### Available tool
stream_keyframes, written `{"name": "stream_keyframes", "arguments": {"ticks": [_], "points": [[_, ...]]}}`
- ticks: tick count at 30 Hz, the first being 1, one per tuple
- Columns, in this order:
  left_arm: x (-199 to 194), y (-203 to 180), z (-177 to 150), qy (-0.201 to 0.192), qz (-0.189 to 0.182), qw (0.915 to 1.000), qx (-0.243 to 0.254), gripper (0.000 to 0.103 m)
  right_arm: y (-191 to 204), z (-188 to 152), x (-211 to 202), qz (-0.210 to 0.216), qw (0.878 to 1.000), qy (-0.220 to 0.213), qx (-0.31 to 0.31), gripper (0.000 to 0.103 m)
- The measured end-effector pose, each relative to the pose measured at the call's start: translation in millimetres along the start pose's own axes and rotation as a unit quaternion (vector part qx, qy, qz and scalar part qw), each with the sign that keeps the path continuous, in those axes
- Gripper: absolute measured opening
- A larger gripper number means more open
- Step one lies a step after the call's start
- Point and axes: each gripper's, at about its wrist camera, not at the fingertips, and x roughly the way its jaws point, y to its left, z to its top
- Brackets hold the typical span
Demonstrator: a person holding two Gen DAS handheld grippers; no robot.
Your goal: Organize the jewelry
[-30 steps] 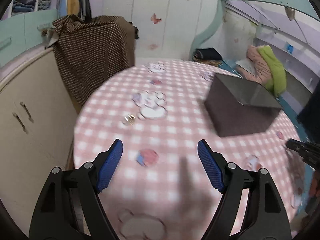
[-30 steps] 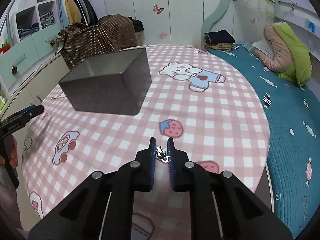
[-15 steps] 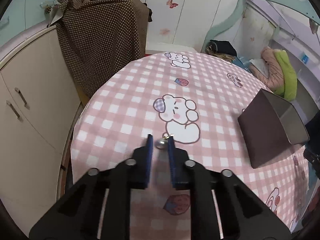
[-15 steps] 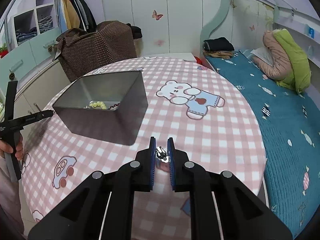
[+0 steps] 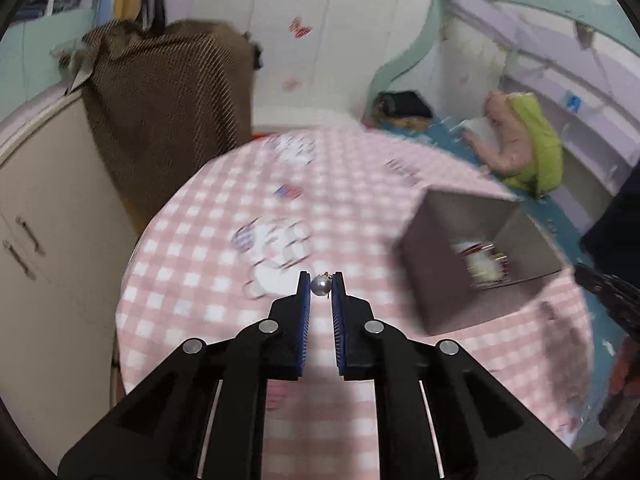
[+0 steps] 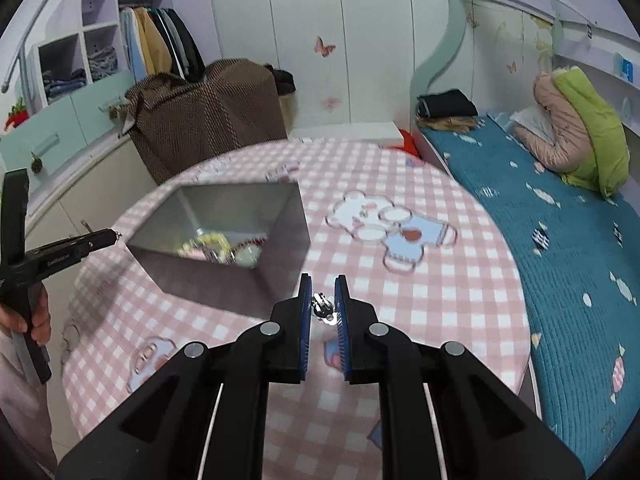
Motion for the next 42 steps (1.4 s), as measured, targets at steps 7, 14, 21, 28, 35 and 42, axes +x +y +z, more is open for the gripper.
{"name": "stream_keyframes", "arguments": {"ticks": [7,14,21,28,35,42], "points": [[-32,-63,30,-0.056,-0.071,0.9951,0.042,0.010,22,36,-9,0.067,0.997,-0.044,-0.021,0.011],[-6,-104,31,-0.032,-0.074,0.9949,0.060,0.021,42,48,12,0.097,0.994,-0.030,-0.040,0.032],[-16,-115,31,-0.052,-0.008,0.9968,0.061,0.063,24,54,-22,0.044,0.996,-0.077,-0.011,0.076],[-69,-129,43,-0.130,0.024,0.9890,0.066,0.076,29,66,-81,-0.008,0.985,-0.168,-0.022,0.085],[-117,-138,46,-0.189,0.043,0.9797,0.053,0.077,37,66,-112,-0.030,0.973,-0.226,-0.029,0.093],[-144,-142,45,-0.214,0.062,0.9738,0.047,0.078,36,64,-126,-0.040,0.968,-0.246,-0.028,0.095]]}}
